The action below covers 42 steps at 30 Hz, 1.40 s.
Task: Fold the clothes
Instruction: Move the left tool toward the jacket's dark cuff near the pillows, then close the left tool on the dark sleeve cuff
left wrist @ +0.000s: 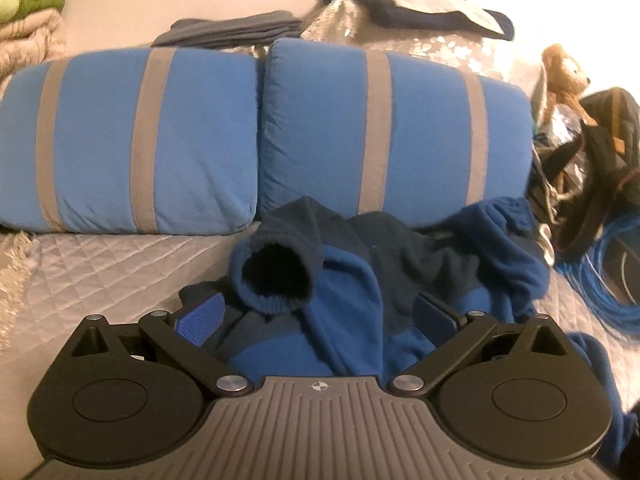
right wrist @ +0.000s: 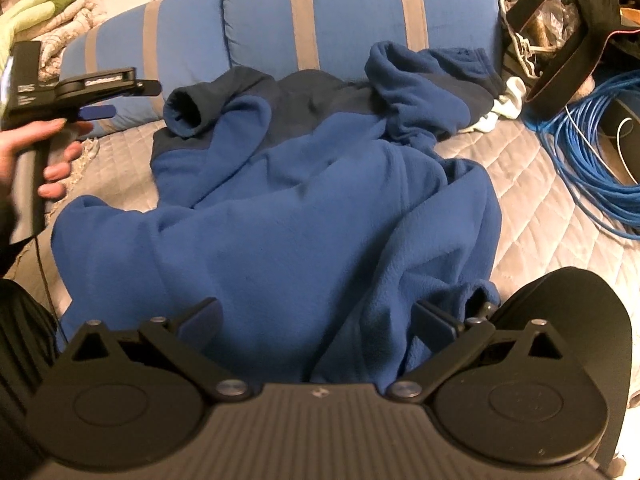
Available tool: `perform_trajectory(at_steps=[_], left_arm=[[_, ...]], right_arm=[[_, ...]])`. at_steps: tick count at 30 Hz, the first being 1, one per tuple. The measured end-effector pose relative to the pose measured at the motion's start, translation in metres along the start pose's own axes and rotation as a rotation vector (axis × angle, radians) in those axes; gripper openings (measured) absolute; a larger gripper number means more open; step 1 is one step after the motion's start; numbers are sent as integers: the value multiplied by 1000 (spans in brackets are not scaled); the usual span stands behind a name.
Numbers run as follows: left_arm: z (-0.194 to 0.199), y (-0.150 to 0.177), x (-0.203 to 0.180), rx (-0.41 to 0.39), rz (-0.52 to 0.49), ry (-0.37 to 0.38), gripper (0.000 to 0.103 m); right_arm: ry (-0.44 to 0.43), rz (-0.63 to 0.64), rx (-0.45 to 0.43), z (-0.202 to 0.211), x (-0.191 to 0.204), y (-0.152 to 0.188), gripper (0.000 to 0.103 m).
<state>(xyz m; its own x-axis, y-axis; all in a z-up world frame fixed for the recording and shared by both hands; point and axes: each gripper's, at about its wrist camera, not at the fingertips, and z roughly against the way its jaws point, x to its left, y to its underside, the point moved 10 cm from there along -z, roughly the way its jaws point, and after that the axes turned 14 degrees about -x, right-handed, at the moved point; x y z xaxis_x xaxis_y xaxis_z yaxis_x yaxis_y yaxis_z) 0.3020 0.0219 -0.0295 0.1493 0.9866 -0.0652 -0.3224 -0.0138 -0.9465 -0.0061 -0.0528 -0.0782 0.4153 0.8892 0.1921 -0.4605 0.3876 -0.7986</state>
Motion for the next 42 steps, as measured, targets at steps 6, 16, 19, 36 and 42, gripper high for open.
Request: perform_trajectory(at_steps=[6,16,19,36,42], left_arm=[[-40,9,14,-25,47,2,102],[-89,29,37,28,201,-15,102],[-94,28,40,37,218,-30,102],[-116,0,81,108,267,-120,13],[-87,-23,125,91,399,-157,13]], right_arm=[[5,-10,28,-10,-4,5,103],[17,-30,58,-26,-12,8,103],[18,-32,63,-28,-13,9,103],[37,-38,34,-18,-16,2,103],[13,-30,26,-12,-7,1,103]])
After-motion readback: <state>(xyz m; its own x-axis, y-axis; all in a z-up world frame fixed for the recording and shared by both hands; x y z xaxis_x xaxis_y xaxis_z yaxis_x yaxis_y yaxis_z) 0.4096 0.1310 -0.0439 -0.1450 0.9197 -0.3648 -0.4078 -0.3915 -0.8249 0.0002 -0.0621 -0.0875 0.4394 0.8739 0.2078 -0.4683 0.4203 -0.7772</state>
